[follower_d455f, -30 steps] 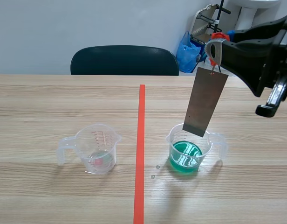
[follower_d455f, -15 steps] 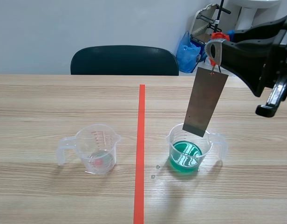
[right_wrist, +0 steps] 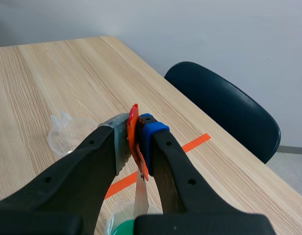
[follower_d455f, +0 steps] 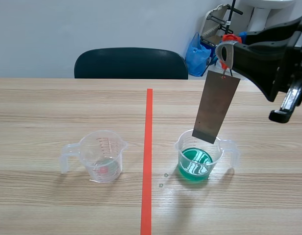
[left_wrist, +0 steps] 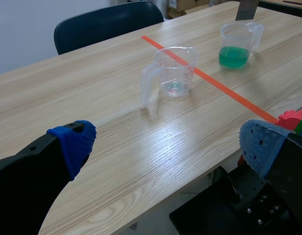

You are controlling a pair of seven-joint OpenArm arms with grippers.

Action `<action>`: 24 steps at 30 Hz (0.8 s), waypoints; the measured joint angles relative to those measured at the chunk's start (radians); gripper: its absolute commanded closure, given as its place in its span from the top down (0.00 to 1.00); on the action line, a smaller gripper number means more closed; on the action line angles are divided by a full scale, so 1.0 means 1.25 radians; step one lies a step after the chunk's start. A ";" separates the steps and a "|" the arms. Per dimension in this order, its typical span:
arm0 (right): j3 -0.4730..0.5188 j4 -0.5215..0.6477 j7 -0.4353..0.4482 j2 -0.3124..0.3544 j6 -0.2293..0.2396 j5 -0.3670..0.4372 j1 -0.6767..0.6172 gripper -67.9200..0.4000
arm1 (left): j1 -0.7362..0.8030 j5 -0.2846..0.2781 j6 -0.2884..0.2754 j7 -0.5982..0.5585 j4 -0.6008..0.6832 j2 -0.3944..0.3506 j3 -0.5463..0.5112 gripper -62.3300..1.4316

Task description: Do the redox reaction experiment

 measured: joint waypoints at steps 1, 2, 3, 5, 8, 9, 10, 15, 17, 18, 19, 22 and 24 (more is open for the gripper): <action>0.000 0.000 0.000 0.000 0.000 -0.001 0.000 0.02 | 0.000 0.000 0.000 0.000 0.000 0.000 0.000 1.00; 0.000 0.000 0.000 0.000 0.000 -0.006 0.000 0.02 | 0.000 0.000 0.000 0.000 0.000 0.000 0.000 1.00; 0.000 0.000 0.000 0.000 0.000 -0.007 0.000 0.02 | 0.000 0.000 0.000 0.000 0.000 0.000 0.000 1.00; 0.000 -0.001 0.000 -0.001 0.000 -0.019 0.000 0.02 | 0.000 0.000 0.000 0.000 0.000 0.000 0.000 1.00; -0.003 -0.013 0.009 -0.003 0.000 -0.021 0.000 0.02 | 0.000 0.000 0.000 0.000 0.000 0.000 0.000 1.00; -0.005 -0.020 0.013 -0.006 0.000 -0.021 0.000 0.02 | 0.000 0.000 0.000 0.000 0.000 0.000 0.000 1.00; -0.011 -0.029 0.014 -0.007 0.000 -0.021 0.000 0.02 | 0.000 0.000 0.000 0.000 0.000 0.000 0.000 1.00; -0.048 -0.059 0.063 -0.007 0.000 -0.066 0.000 0.02 | 0.000 0.000 0.000 0.000 0.000 0.000 0.000 1.00; -0.061 -0.068 0.083 -0.007 0.000 -0.075 0.000 0.02 | 0.000 0.000 0.000 0.000 0.000 0.000 0.000 1.00; -0.065 -0.073 0.093 -0.007 0.000 -0.086 0.000 0.02 | 0.000 0.000 0.000 0.000 0.000 0.000 0.000 1.00; -0.069 -0.080 0.106 -0.007 0.000 -0.092 0.000 0.02 | 0.000 0.000 0.000 0.000 0.000 0.000 0.000 1.00; -0.079 -0.103 0.152 -0.007 -0.002 -0.127 0.000 0.02 | 0.000 0.000 0.000 0.000 0.000 0.000 0.000 1.00; -0.089 -0.112 0.167 -0.007 -0.006 -0.144 0.000 0.02 | 0.000 0.000 0.000 0.000 0.000 0.000 0.000 1.00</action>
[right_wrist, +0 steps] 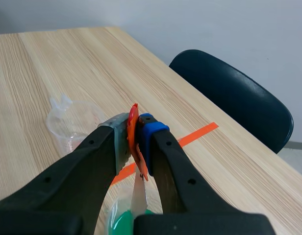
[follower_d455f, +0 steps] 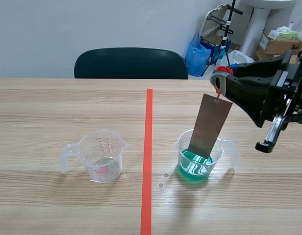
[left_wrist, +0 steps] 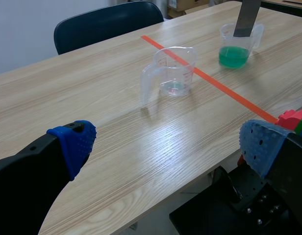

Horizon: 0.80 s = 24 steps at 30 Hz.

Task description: Do the redox reaction experiment

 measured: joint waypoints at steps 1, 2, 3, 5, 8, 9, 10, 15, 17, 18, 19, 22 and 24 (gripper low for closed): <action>-0.006 -0.004 0.011 0.000 0.000 -0.008 0.000 0.02 | 0.000 0.000 0.000 0.000 0.000 0.000 0.000 1.00; -0.012 -0.008 0.020 0.000 -0.002 -0.015 0.000 0.02 | 0.000 0.000 0.000 0.000 0.000 0.000 0.000 1.00; -0.016 -0.012 0.024 -0.001 -0.003 -0.020 0.001 0.02 | 0.000 0.000 0.000 0.000 0.000 0.000 0.000 1.00; -0.016 -0.027 0.026 -0.014 -0.003 -0.040 0.011 0.02 | 0.000 0.000 0.000 0.000 0.000 0.000 0.000 1.00; -0.021 -0.065 0.034 -0.040 -0.006 -0.048 0.032 0.02 | 0.000 0.000 0.000 0.000 0.000 0.000 0.000 1.00; -0.024 -0.077 0.035 -0.048 -0.006 -0.049 0.039 0.02 | 0.000 0.000 0.000 0.000 0.000 0.000 0.000 1.00; -0.027 -0.090 0.040 -0.054 -0.006 -0.056 0.043 0.02 | 0.000 0.000 0.000 0.000 0.000 0.000 0.000 1.00; -0.059 -0.144 0.084 -0.068 -0.006 -0.108 0.061 0.02 | 0.000 0.000 0.000 0.000 0.000 0.000 0.000 1.00; -0.068 -0.163 0.087 -0.079 -0.006 -0.113 0.071 0.02 | 0.000 0.000 0.000 0.000 0.000 0.000 0.000 1.00; -0.073 -0.172 0.087 -0.084 -0.005 -0.119 0.076 0.02 | 0.000 0.000 0.000 0.000 0.000 0.000 0.000 1.00; -0.078 -0.181 0.091 -0.089 -0.006 -0.128 0.081 0.02 | 0.000 0.000 0.000 0.000 0.000 0.000 0.000 1.00; -0.085 -0.204 0.118 -0.098 -0.005 -0.144 0.084 0.02 | 0.000 0.000 0.000 0.000 0.000 0.000 0.000 1.00; -0.085 -0.219 0.133 -0.107 -0.006 -0.172 0.084 0.02 | 0.000 0.000 0.000 0.000 0.000 0.000 0.000 1.00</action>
